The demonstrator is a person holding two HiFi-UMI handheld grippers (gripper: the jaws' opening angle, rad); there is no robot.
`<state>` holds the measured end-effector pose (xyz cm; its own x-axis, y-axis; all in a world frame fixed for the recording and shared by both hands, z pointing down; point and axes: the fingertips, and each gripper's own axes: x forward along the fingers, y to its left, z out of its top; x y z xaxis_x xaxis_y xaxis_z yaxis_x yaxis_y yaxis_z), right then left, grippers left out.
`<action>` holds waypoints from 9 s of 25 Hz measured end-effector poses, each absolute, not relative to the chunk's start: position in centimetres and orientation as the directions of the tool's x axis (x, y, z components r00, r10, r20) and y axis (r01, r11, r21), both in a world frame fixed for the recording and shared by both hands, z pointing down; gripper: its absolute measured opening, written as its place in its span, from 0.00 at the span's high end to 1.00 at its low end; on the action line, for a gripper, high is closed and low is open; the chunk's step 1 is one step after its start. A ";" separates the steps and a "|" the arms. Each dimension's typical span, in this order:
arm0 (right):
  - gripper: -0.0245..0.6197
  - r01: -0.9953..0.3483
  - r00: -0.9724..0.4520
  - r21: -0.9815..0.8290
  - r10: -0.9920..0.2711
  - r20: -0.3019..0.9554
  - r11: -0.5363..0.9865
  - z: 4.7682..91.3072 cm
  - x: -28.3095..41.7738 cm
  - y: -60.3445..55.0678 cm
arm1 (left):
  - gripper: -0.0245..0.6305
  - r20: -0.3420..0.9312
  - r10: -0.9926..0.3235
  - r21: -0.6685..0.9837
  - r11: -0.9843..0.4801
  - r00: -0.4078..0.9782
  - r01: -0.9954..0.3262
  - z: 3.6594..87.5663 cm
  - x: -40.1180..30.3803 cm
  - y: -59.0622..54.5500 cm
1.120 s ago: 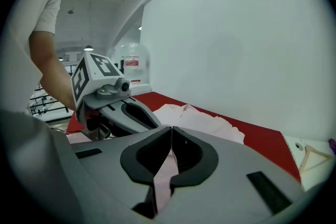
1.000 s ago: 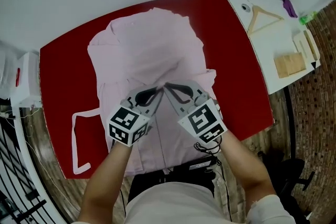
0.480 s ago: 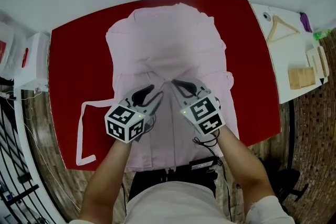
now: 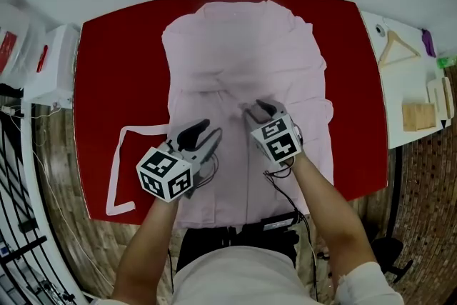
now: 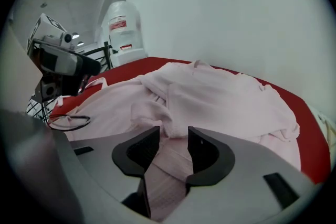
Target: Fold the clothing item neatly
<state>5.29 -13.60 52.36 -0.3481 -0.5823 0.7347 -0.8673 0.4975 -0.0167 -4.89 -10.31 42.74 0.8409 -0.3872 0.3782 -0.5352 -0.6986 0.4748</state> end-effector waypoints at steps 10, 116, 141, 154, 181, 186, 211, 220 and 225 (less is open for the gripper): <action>0.72 -0.915 -0.274 0.052 -0.710 0.648 0.400 46.3 5.6 -11.6 | 0.76 0.276 -0.365 0.496 -0.738 0.889 -0.458 38.4 -6.6 -7.6; 0.91 -0.781 -0.288 0.148 -0.561 0.776 0.607 46.7 -14.0 -2.1 | 0.66 0.918 -0.105 -0.187 -0.965 0.383 0.184 54.4 -35.7 -4.3; 0.91 -0.798 -0.286 0.207 -0.658 0.696 0.565 42.7 -4.5 -3.7 | 0.93 0.660 -0.242 -0.055 -0.960 0.711 -0.275 40.8 -21.7 -4.9; 0.91 -0.792 -0.258 0.279 -0.713 0.652 0.542 41.0 10.4 -8.1 | 0.93 0.653 -0.235 -0.081 -0.967 0.720 -0.241 40.4 -5.5 -3.1; 0.81 -0.808 -0.106 0.316 -0.649 0.753 0.498 52.6 24.1 -14.8 | 0.78 0.768 -0.246 0.000 -0.923 0.591 -0.384 52.3 0.9 -7.1; 0.71 -0.812 -0.131 0.303 -0.662 0.738 0.498 51.7 24.3 -14.6 | 0.71 0.741 -0.255 0.032 -0.911 0.622 -0.412 51.1 0.9 -7.1; 0.71 -0.904 -0.179 0.228 -0.804 0.567 0.362 43.3 20.3 -3.1 | 0.92 0.447 -0.491 0.089 -0.808 0.748 -0.583 40.0 -8.0 -0.6; 0.89 -0.959 -0.071 0.190 -0.832 0.550 0.208 43.0 17.6 5.9 | 0.95 0.378 -0.437 0.225 -0.811 0.816 -0.539 38.8 -14.2 7.8; 0.93 -0.953 -0.046 0.220 -0.816 0.576 0.209 43.2 15.5 10.2 | 0.95 0.389 -0.436 0.233 -0.806 0.811 -0.545 39.6 -17.4 11.3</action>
